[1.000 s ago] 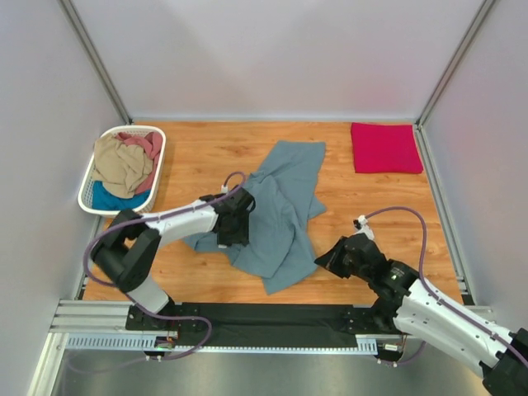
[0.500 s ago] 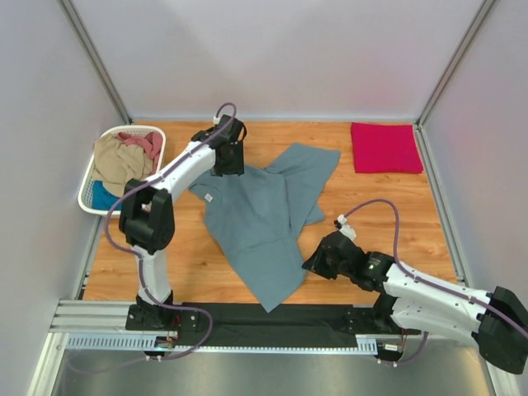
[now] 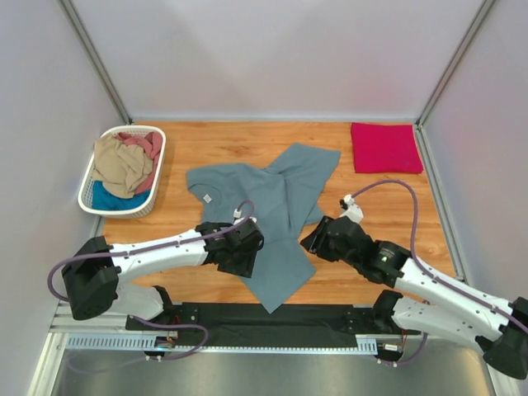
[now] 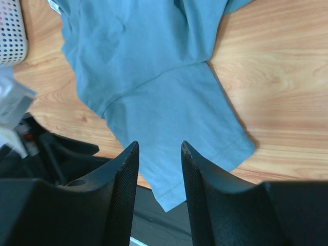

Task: Fold and stack the t-shirts
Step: Flatten the tshirt out

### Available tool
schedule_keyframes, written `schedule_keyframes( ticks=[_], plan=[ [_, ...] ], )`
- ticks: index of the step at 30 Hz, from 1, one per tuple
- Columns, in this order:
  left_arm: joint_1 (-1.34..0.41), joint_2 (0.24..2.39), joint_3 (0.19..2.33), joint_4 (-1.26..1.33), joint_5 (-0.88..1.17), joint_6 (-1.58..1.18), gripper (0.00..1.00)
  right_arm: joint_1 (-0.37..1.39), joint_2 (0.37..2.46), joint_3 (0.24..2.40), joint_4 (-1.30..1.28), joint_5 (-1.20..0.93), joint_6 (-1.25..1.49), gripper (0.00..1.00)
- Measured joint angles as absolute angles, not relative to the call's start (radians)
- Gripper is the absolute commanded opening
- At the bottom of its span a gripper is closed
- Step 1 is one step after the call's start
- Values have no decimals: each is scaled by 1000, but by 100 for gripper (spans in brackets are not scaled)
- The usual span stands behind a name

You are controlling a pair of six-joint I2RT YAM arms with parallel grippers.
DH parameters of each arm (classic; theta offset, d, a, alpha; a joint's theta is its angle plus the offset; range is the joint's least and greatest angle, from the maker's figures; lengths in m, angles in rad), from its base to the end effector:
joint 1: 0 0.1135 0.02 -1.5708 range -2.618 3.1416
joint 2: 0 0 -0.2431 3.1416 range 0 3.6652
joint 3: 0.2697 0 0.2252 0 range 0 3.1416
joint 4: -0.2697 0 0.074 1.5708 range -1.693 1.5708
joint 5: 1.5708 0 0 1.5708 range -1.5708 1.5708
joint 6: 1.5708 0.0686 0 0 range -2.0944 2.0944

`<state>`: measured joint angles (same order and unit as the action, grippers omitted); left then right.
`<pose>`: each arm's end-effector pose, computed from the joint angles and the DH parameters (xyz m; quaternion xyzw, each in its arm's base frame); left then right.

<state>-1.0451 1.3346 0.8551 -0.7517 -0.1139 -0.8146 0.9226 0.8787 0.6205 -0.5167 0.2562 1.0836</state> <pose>0.1225 -0.1957 0.1689 0.1036 0.9786 -0.1017 0.1458 0.1288 0.1412 0.2051 0.1229 0.9074 0.2607 0.3060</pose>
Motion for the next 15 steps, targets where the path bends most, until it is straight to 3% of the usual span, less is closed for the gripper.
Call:
schedule_keyframes(
  ticks=[8, 15],
  plan=[
    [-914, 1540, 843, -676, -121, -883, 52, 923, 620, 618, -623, 319, 1050, 39],
    [-699, 1693, 1003, -714, -60, -819, 54, 923, 452, 603, -720, 395, 1041, 39]
  ],
)
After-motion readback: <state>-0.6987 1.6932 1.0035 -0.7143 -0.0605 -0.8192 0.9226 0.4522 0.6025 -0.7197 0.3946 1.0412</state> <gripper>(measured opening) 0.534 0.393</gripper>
